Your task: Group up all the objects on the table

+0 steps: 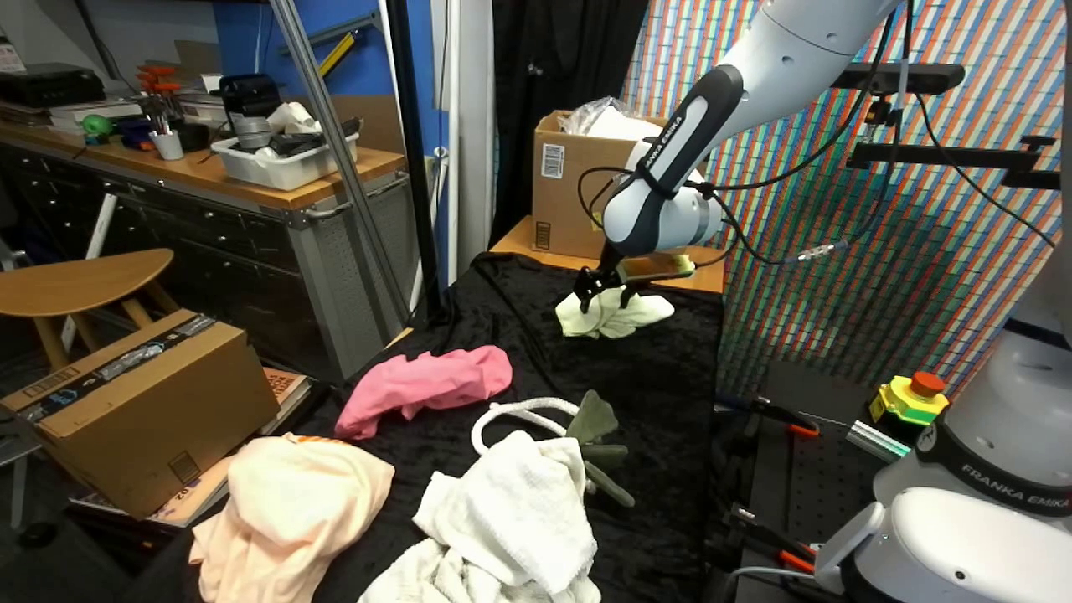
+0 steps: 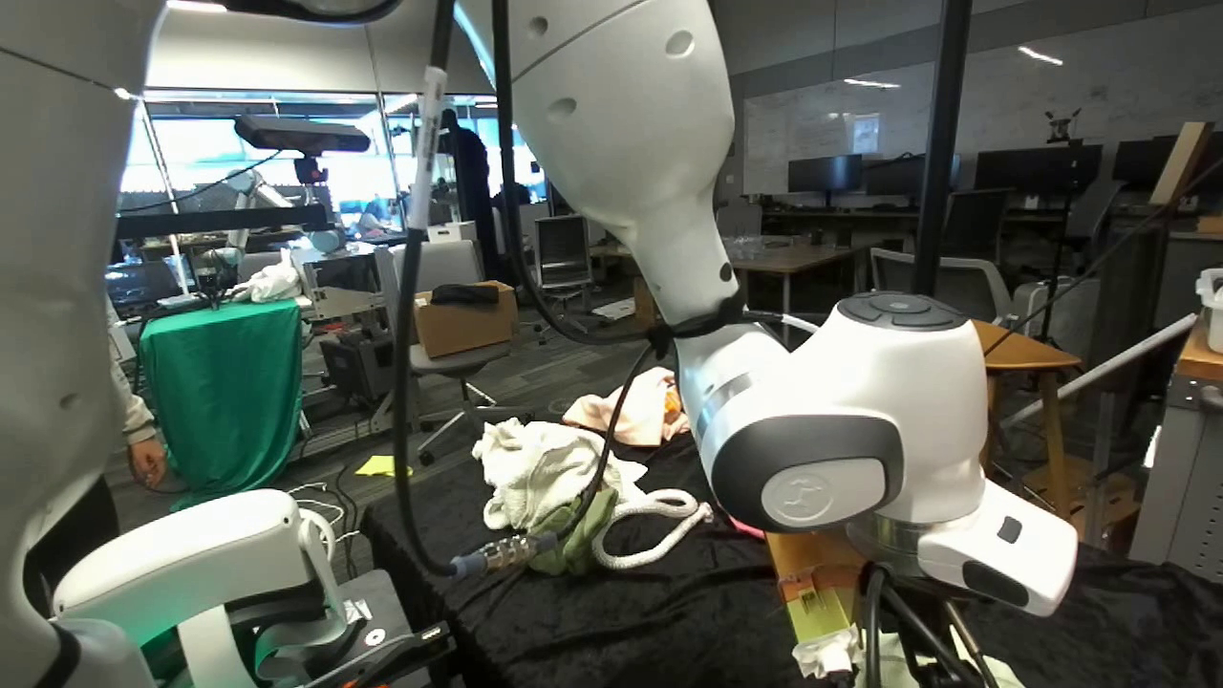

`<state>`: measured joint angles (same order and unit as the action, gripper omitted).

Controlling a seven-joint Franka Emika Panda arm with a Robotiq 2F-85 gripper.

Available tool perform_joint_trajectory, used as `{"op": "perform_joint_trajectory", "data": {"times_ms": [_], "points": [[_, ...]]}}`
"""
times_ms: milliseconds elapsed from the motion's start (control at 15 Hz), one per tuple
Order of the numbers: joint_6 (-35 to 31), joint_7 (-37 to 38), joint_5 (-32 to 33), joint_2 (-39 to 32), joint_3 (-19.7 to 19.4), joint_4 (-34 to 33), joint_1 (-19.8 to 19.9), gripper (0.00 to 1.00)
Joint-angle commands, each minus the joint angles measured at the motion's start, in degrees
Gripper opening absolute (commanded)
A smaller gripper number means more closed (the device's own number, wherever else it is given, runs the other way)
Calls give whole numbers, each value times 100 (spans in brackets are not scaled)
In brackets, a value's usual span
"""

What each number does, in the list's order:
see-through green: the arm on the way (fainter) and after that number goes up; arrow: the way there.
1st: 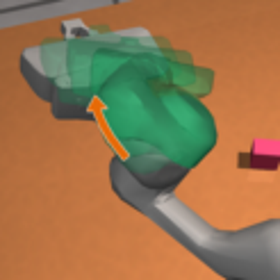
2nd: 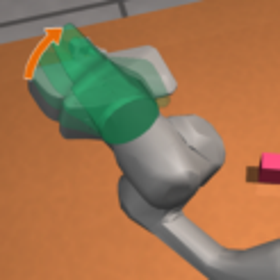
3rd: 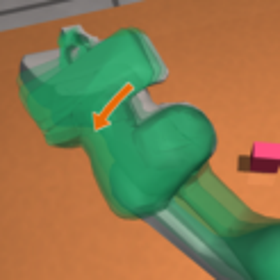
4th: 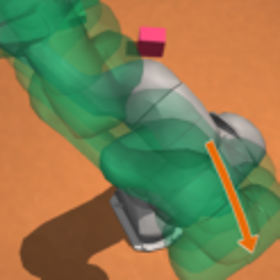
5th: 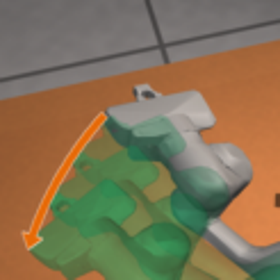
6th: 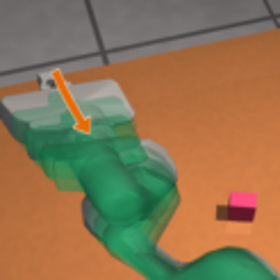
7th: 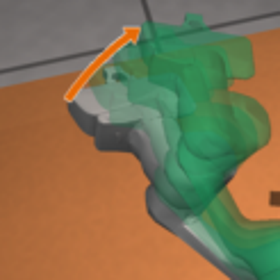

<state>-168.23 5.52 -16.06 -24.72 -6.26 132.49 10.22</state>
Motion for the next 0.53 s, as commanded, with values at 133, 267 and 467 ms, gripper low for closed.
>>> {"op": "perform_joint_trajectory", "data": {"times_ms": [133, 267, 467], "points": [[-282, 337, 90, -273, -54, -141, -103, 100], [-264, 365, 74, -340, -29, -188, -87, 75], [-240, 361, 45, -395, 27, -246, -38, 62]]}}
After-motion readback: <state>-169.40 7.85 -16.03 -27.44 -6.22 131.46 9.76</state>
